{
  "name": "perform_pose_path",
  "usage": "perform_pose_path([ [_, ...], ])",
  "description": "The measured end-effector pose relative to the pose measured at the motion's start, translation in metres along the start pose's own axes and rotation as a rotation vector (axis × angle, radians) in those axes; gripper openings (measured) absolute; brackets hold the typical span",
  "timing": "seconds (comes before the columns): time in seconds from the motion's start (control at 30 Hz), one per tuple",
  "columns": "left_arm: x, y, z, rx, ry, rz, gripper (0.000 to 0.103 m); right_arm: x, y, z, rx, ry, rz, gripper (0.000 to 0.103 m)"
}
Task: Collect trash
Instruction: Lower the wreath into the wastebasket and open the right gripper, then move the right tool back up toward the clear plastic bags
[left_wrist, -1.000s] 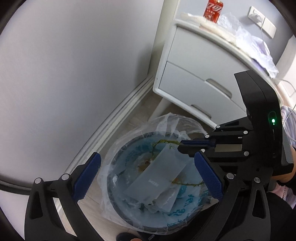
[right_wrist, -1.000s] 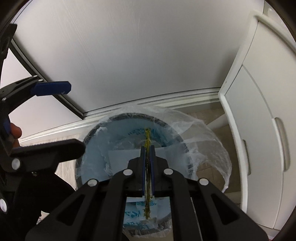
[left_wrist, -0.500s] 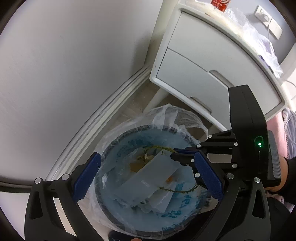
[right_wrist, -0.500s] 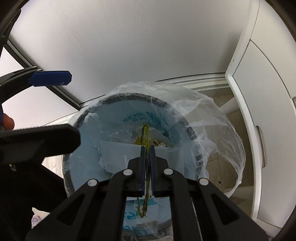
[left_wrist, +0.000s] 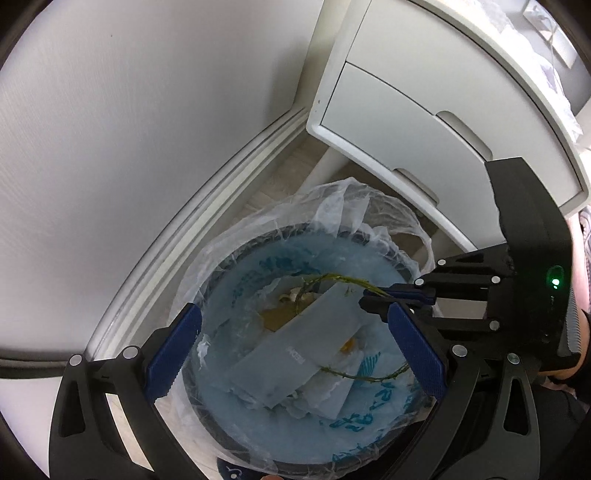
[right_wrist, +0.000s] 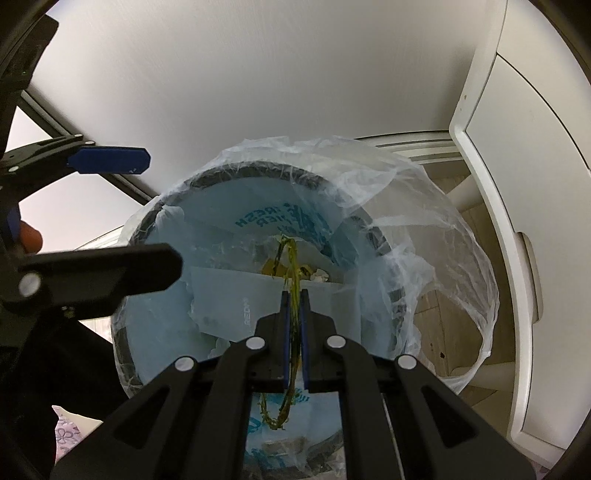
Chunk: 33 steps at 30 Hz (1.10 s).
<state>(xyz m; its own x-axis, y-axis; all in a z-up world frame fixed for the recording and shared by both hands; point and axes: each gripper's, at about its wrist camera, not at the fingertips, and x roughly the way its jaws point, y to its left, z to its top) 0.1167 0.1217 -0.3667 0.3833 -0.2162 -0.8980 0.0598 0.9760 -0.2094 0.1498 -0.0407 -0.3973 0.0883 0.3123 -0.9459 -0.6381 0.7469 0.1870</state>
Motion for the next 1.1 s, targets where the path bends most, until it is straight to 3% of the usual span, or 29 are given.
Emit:
perform_pose_path([
  [0.5,0.012,0.003,-0.004,-0.024,0.024,-0.016,0.098,0.018,0.001,-0.006,-0.012,0.031,0.0,0.006],
  [0.87,0.008,0.011,-0.005,-0.037,0.009,0.014,0.098,0.019,0.004,-0.014,-0.04,0.037,-0.014,0.008],
  [0.9,0.007,0.011,-0.005,-0.036,0.006,0.018,0.098,0.018,0.004,-0.014,-0.044,0.034,-0.014,0.022],
  [0.93,0.006,0.011,-0.005,-0.034,0.003,0.021,0.098,0.017,0.004,-0.015,-0.045,0.033,-0.013,0.05],
  [1.0,0.004,0.01,-0.004,-0.038,-0.003,0.022,0.098,0.015,0.005,-0.016,-0.051,0.029,-0.008,0.078],
  [1.1,-0.001,0.005,-0.001,-0.034,-0.028,0.015,0.098,0.013,0.007,-0.015,-0.065,0.029,-0.013,0.085],
])
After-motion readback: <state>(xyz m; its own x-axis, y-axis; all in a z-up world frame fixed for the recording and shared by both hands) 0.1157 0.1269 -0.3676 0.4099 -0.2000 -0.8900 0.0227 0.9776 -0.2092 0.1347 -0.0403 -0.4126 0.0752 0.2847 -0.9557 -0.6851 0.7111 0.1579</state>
